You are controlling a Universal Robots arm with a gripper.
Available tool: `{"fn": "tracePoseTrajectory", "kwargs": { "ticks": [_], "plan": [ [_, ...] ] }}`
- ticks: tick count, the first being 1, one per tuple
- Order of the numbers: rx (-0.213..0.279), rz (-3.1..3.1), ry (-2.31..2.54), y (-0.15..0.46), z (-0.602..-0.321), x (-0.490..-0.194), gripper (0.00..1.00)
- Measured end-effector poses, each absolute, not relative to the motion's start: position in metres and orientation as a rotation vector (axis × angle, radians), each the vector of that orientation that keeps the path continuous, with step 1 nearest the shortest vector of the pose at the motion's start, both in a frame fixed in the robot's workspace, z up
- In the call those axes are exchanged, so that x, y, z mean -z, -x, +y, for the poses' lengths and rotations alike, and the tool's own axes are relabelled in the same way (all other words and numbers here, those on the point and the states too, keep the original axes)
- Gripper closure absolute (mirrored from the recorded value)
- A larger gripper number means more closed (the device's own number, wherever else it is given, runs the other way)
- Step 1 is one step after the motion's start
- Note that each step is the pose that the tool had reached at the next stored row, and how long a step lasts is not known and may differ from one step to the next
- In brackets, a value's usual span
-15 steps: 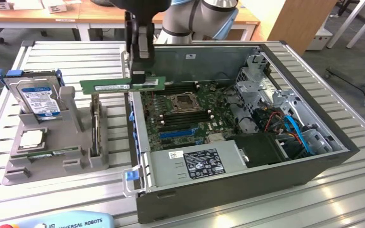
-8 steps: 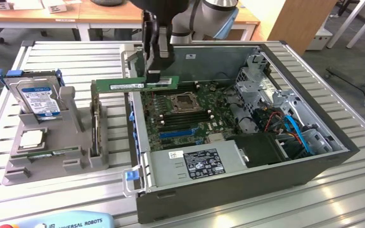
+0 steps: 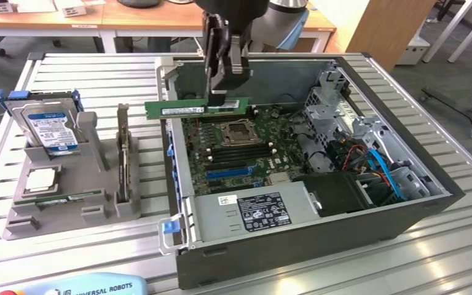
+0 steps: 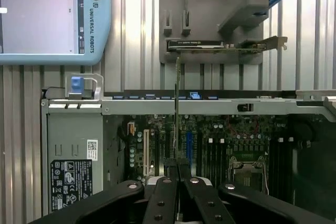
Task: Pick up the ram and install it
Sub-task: 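Pick up the ram and move it above insertion slot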
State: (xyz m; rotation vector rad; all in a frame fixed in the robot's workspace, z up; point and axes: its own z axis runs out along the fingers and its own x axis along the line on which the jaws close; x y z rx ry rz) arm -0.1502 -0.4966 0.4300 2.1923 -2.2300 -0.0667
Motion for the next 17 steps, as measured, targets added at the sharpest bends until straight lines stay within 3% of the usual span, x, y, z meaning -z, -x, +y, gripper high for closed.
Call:
{"fn": "tracePoseTrajectory", "kwargs": {
  "ticks": [17],
  "plan": [
    [0.067,-2.234,-2.188,0.11,-0.497,-0.43,0.89]
  ]
}}
